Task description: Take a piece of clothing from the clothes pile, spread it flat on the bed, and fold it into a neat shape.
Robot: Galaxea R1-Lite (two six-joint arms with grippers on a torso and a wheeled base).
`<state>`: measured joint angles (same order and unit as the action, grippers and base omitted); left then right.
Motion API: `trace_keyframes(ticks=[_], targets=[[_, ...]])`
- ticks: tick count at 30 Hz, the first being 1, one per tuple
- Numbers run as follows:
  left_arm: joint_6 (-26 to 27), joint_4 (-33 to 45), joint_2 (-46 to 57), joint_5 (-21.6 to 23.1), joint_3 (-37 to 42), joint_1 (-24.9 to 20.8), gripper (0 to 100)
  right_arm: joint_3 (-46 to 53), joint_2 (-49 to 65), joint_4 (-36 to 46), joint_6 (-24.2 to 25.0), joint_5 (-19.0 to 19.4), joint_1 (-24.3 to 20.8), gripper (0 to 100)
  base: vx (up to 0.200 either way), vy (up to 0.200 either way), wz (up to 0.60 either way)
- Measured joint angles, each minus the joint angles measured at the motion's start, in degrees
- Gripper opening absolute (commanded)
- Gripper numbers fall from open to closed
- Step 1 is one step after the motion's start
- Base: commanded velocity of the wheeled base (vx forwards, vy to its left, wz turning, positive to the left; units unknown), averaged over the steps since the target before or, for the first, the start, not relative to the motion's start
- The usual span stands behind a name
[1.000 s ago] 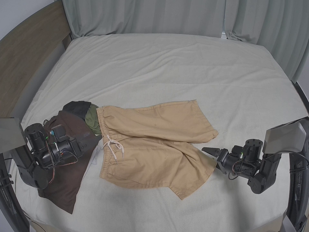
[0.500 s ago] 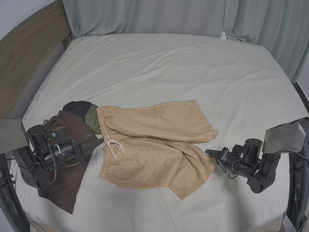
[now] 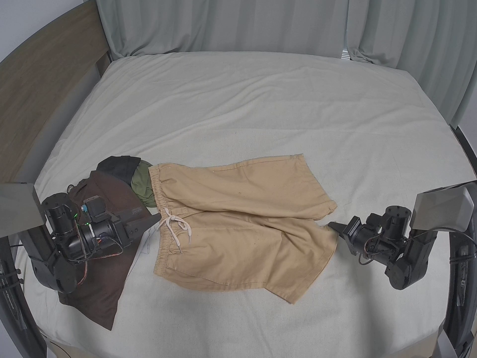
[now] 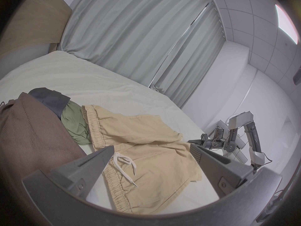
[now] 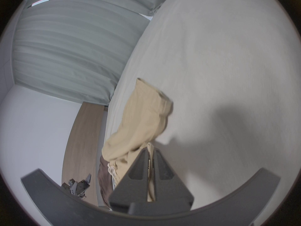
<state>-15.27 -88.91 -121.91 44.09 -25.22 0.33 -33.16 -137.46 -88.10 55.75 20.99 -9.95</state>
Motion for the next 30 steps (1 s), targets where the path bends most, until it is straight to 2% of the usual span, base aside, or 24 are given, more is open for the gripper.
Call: trace_keyframes(ticks=[6, 15, 22, 23, 30], targets=[[0.0, 0.0, -0.1, 0.0, 0.1, -0.2, 100, -3.1, -0.1, -0.1, 0.1, -0.4, 1.7, 0, 0.0, 0.0, 0.0], [-0.1, 0.0, -0.1, 0.0, 0.0, -0.2, 100, -7.7, -1.3, -0.2, 0.3, -3.9, 2.1, 0, 0.0, 0.0, 0.0], [-0.1, 0.0, -0.1, 0.0, 0.0, -0.2, 100, -8.6, -2.8, -0.3, -0.3, -4.1, 1.7, 0, 0.0, 0.0, 0.0], [-0.1, 0.0, -0.1, 0.0, 0.0, -0.2, 100, -8.6, -3.0, -0.3, -0.8, -4.1, 1.7, 100, 0.0, 0.0, 0.0], [-0.1, 0.0, -0.1, 0.0, -0.1, -0.2, 100, -8.6, -2.8, -0.4, -2.8, -4.2, 2.1, 100, 0.0, 0.0, 0.0]])
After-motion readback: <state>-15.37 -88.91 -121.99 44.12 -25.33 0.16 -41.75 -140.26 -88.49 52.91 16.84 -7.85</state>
